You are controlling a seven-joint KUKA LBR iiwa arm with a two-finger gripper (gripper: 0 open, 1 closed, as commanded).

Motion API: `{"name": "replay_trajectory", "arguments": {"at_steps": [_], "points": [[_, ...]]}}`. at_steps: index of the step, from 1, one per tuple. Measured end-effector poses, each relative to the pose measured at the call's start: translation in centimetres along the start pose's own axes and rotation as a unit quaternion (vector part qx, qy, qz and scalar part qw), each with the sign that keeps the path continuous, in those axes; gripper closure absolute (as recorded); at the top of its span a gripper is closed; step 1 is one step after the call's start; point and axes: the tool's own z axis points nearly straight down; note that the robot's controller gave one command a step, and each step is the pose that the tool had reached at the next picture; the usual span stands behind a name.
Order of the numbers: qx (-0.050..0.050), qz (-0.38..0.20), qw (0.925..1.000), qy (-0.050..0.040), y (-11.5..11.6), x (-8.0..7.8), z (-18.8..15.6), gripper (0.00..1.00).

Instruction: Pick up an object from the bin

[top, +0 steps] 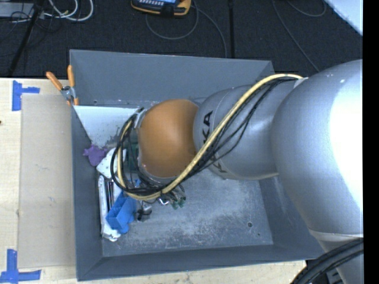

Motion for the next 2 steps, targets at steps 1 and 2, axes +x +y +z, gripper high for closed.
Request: {"name": "replay_trajectory", "arguments": {"at_steps": [1,2], "points": [[0.003,-0.077,0.9971,-0.0025,1.0,1.9,1.5,0.00],[0.007,-0.231,0.9729,0.0012,1.4,-0.3,2.4,1.00]]}}
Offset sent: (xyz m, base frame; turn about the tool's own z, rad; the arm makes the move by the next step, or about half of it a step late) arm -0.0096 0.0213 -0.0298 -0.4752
